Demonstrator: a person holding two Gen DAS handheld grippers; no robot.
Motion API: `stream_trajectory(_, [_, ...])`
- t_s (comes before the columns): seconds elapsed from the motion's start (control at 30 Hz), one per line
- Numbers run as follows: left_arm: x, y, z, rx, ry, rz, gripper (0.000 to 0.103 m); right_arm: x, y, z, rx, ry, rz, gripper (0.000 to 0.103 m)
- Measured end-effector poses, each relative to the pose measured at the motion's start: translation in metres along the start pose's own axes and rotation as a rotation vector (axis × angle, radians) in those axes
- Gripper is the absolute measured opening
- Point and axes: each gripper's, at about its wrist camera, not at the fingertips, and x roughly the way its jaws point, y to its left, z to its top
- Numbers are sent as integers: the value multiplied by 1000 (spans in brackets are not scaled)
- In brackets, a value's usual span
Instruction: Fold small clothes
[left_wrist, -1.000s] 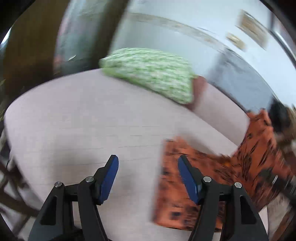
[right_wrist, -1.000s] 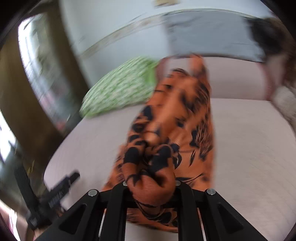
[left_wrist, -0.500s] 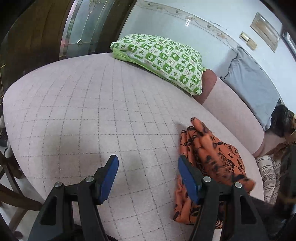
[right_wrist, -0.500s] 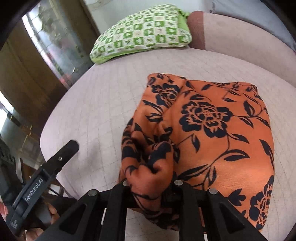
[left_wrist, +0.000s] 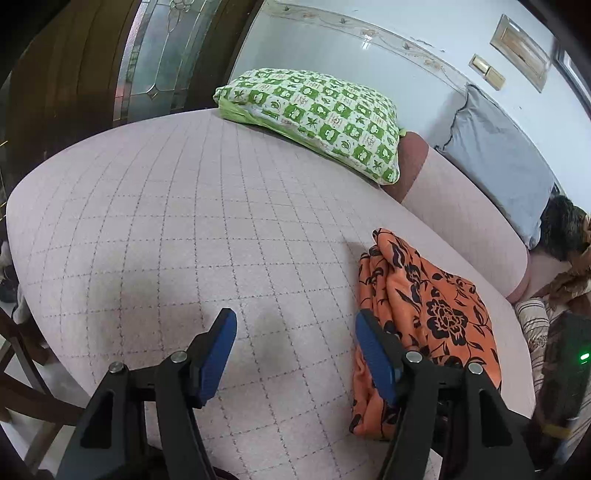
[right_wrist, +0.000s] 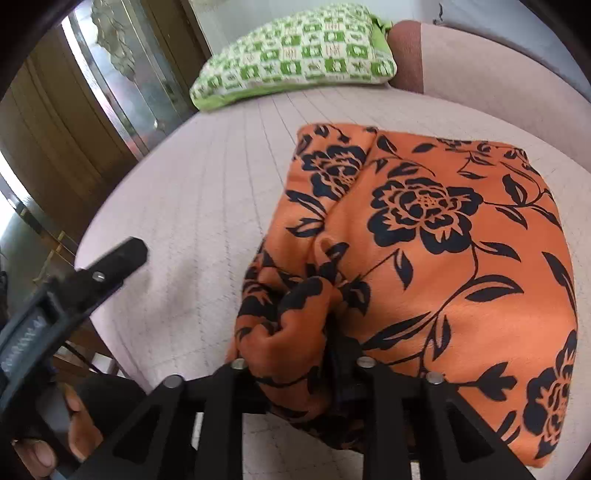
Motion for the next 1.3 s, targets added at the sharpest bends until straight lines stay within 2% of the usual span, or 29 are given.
stream_trajectory(0.03, [0,2,0,-3,-1,0,67,-6,2,0,6,-5,46,49])
stream_trajectory(0.07, [0,3,1,-7,0,0,67,-13,6,-1,-4,-16,107,69])
stream_trajectory(0.1, [1,5,2,-15,1,1,67,-19,7,-3,-23,-25,146,73])
stream_trajectory(0.17, [1,4,1,-13,3,0,67,-18,10,-7,-48,-28,143,74])
stream_trajectory(0.23, [-1,1,0,9,2,-1,67,-15,-3,-11,15,-27,165,74])
stream_trajectory(0.3, [-9,-3,-2,35,-5,-18,67,-28,-20,-12,108,-73,238,74])
stream_trajectory(0.37, [-19,-9,-6,69,-3,-68,67,-47,-37,-17,154,-126,277,74])
stream_trajectory(0.5, [-28,-42,-24,177,71,-195,67,-78,-79,-26,269,-207,282,74])
stream_trajectory(0.6, [-14,-63,-28,227,124,-188,67,-91,-110,-36,347,-235,263,74])
stream_trajectory(0.67, [-1,-68,-24,213,167,-163,60,-93,-123,-41,378,-242,263,74])
stream_trajectory(0.7, [4,-69,-21,202,188,-161,47,-94,-128,-42,387,-247,267,74])
stream_trajectory(0.73, [11,-68,-21,195,214,-149,29,-92,-133,-43,395,-250,272,74])
stream_trajectory(0.77, [20,-62,-23,167,253,-118,20,-87,-135,-43,399,-243,277,75])
stream_trajectory(0.8, [35,-49,-28,96,312,-96,19,-78,-140,-44,416,-217,287,75])
stream_trajectory(0.83, [46,-37,-34,34,360,-100,25,-76,-144,-50,429,-203,294,75])
stream_trajectory(0.87, [49,-30,-35,-5,365,-122,25,-70,-148,-53,450,-184,318,75])
stream_trajectory(0.9, [44,-31,-32,-1,359,-122,27,-68,-150,-53,456,-180,329,75])
stream_trajectory(1.07, [17,-56,-15,101,299,-56,35,-77,-159,-52,476,-207,384,76])
stream_trajectory(1.2, [-1,-89,10,237,176,-56,48,-97,-172,-58,498,-247,417,76])
stream_trajectory(1.3, [27,-106,22,292,207,-79,49,-110,-191,-51,512,-268,413,80])
